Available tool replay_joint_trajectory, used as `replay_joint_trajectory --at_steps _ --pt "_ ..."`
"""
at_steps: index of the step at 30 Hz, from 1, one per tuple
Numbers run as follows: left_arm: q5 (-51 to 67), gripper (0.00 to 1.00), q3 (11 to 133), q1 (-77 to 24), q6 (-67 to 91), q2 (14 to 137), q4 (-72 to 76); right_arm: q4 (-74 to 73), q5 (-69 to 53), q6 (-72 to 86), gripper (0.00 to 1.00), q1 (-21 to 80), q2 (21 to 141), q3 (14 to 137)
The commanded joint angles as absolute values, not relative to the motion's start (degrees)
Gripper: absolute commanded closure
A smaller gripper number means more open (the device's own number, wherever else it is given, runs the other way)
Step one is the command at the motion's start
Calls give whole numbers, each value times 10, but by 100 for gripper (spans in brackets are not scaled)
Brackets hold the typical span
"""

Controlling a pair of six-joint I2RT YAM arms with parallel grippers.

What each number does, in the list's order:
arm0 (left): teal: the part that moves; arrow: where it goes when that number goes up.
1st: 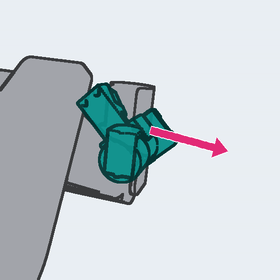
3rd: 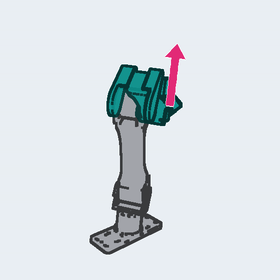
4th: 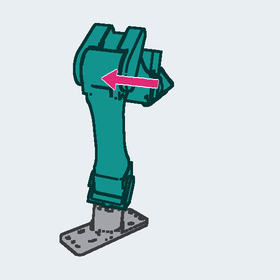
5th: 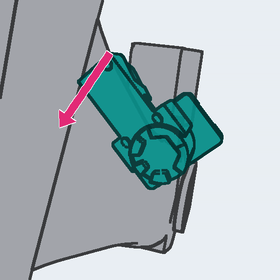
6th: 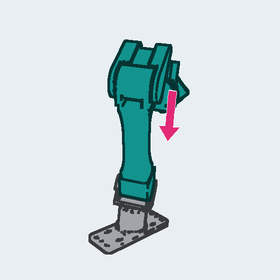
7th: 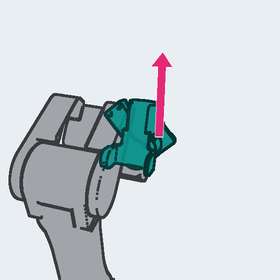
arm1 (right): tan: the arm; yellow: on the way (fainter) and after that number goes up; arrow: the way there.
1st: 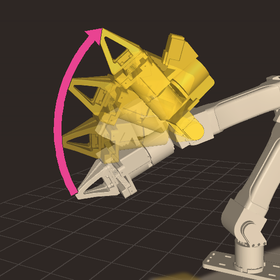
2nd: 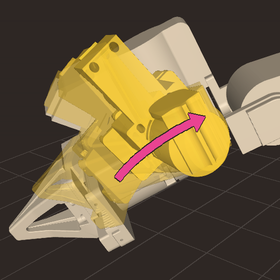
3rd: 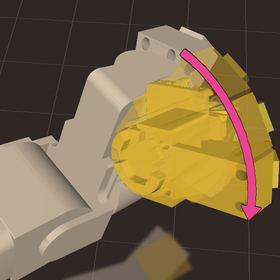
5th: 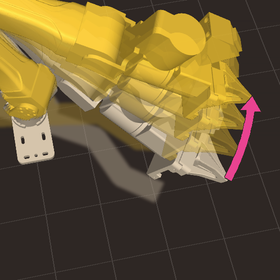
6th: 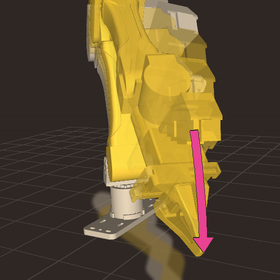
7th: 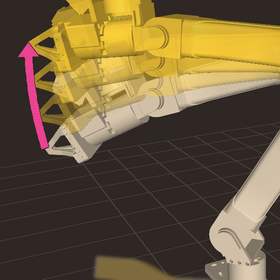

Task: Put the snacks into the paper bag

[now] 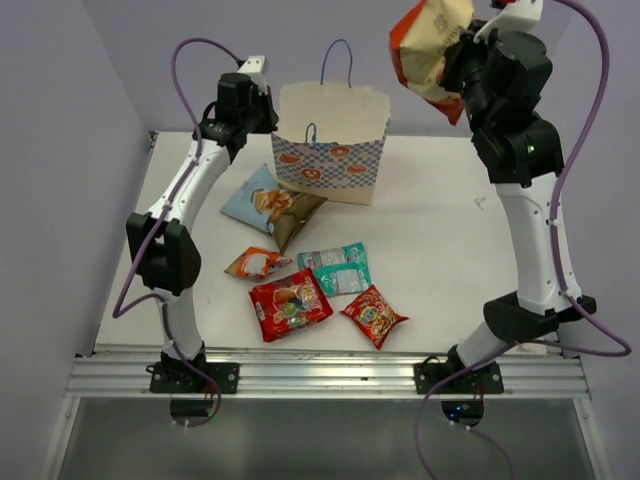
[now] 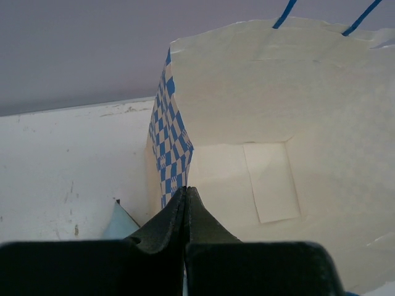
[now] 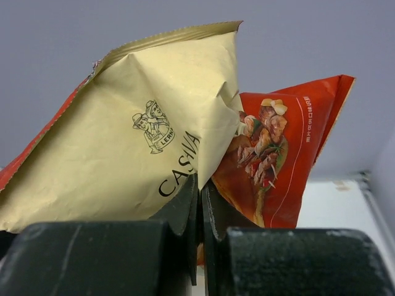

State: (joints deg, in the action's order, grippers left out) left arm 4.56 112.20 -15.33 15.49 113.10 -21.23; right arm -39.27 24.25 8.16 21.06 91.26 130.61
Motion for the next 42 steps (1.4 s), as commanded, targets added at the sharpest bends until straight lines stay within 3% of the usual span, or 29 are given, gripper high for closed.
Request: replay_joint_trajectory --at_steps 1,6,14,15,16,19,20,24,30,35,42 --pt "41 100 1122 -156 165 1093 -220 -265 104 147 100 211 1000 1342" --pt "39 100 1117 -161 171 1086 -220 -205 -12 277 100 212 1080 1371" --pt "35 100 1106 -162 172 1078 -219 -185 -40 315 100 211 1114 1307" --pt "36 100 1106 -162 172 1078 -219 -195 -46 318 95 211 1118 1303" --pt "36 100 1106 -162 172 1079 -218 -200 -49 318 79 212 1122 1303" --pt "38 100 1108 -162 174 1081 -217 -221 -71 308 18 211 1137 1334" --pt "38 100 1108 -163 174 1081 -217 -222 -72 292 15 214 1133 1357" --pt "35 100 1112 -162 178 1085 -214 -249 -66 185 13 235 1077 1383" --pt "43 100 1127 -162 185 1099 -214 -322 -102 4 9 357 946 1139" --pt "40 100 1131 -162 179 1101 -221 -371 -58 -47 12 474 953 1016" --pt "35 100 1103 -163 173 1083 -224 -331 -15 -52 15 517 1015 1005"
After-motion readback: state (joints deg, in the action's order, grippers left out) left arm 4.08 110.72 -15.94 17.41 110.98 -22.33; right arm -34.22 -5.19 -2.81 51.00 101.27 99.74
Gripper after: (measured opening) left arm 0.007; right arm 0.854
